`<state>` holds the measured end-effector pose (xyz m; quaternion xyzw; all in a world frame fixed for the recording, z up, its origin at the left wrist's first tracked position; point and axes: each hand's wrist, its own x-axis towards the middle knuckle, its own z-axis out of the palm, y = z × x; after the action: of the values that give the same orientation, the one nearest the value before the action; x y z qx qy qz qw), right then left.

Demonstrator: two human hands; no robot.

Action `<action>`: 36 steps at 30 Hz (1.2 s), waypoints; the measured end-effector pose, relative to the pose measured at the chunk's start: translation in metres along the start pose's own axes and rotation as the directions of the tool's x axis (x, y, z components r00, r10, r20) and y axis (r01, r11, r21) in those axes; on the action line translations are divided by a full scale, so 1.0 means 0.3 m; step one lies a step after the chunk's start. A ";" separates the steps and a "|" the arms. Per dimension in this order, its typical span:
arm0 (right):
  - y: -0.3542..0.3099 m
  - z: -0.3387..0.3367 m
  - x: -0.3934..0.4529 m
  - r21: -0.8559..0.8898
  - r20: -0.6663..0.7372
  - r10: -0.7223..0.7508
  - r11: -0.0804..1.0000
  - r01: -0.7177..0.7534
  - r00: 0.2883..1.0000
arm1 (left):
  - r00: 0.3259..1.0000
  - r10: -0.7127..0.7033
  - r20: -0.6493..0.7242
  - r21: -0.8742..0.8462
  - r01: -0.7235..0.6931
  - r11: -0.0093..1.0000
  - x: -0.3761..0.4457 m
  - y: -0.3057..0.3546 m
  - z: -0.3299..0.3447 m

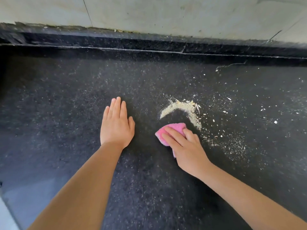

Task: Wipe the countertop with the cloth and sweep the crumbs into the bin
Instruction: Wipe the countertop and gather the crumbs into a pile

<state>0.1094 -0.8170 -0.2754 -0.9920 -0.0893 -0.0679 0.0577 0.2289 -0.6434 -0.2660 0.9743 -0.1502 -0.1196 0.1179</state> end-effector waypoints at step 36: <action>0.002 -0.052 0.353 0.130 0.010 0.424 0.897 -0.421 0.906 | 0.999 -0.017 -0.030 -0.006 0.017 1.000 0.016 0.010 0.000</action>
<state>0.2108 -0.8016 -0.2446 -0.9812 0.1244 -0.0571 0.1362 0.2327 -0.6476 -0.2661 0.9768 -0.1400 -0.1065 0.1221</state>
